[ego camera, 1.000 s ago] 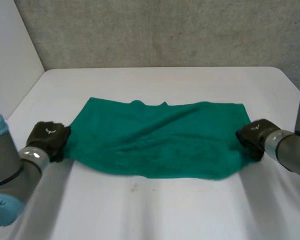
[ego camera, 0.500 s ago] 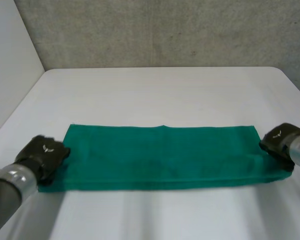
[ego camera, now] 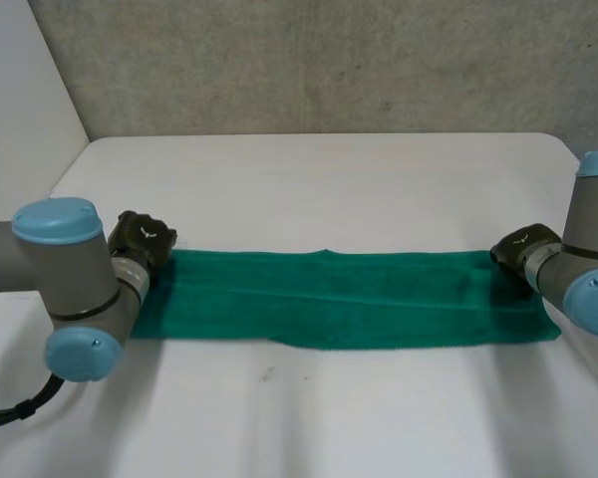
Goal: Fold the towel.
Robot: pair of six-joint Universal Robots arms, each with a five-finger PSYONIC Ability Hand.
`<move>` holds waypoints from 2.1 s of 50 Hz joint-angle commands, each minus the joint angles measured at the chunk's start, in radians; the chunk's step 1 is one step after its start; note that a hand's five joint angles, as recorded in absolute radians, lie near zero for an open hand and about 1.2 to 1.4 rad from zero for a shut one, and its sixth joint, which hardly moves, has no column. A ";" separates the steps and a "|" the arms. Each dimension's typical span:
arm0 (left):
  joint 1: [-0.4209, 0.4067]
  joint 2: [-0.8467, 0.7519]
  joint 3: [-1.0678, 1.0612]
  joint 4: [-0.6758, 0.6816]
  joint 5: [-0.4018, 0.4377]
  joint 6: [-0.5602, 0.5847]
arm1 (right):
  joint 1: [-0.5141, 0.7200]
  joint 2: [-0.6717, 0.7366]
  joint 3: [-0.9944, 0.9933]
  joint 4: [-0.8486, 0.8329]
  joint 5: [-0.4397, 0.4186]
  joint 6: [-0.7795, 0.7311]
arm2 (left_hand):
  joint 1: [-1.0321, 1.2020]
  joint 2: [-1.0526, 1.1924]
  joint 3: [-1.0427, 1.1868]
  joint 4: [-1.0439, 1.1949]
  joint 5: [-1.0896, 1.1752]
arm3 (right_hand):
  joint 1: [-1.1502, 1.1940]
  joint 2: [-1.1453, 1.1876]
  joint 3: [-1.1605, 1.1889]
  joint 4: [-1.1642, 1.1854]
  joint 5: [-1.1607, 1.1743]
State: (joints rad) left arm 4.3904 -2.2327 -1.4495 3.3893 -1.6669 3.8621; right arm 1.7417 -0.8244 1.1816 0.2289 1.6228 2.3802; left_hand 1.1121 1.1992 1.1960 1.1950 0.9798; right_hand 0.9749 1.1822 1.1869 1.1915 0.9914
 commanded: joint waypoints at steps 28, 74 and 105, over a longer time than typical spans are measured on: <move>-0.034 0.211 -0.098 -0.022 0.004 0.004 | -0.001 -0.312 0.183 -0.053 -0.073 0.128 | -0.620 -0.707 -0.704 -0.703 -0.662 | -0.491 -0.699 -0.703 -0.708 -0.682; 0.037 0.039 0.043 -0.192 0.007 -0.004 | -0.080 -0.157 0.124 -0.026 -0.161 0.168 | -0.910 -0.997 -0.994 -0.993 -0.952 | -0.800 -1.008 -1.012 -1.017 -0.991; 0.044 0.117 -0.046 -0.191 0.012 -0.010 | -0.175 -0.369 0.518 -0.161 -0.302 0.188 | -0.937 -1.024 -1.021 -1.020 -0.979 | -0.714 -0.921 -0.926 -0.930 -0.905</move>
State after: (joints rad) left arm 4.4330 -2.1577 -1.4382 3.1919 -1.6576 3.8533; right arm 1.6009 -1.1963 1.6506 0.1125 1.3389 2.5691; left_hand 0.2196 0.2091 0.2202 0.2074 0.0486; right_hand 0.2039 0.2208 0.2126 0.2318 0.0695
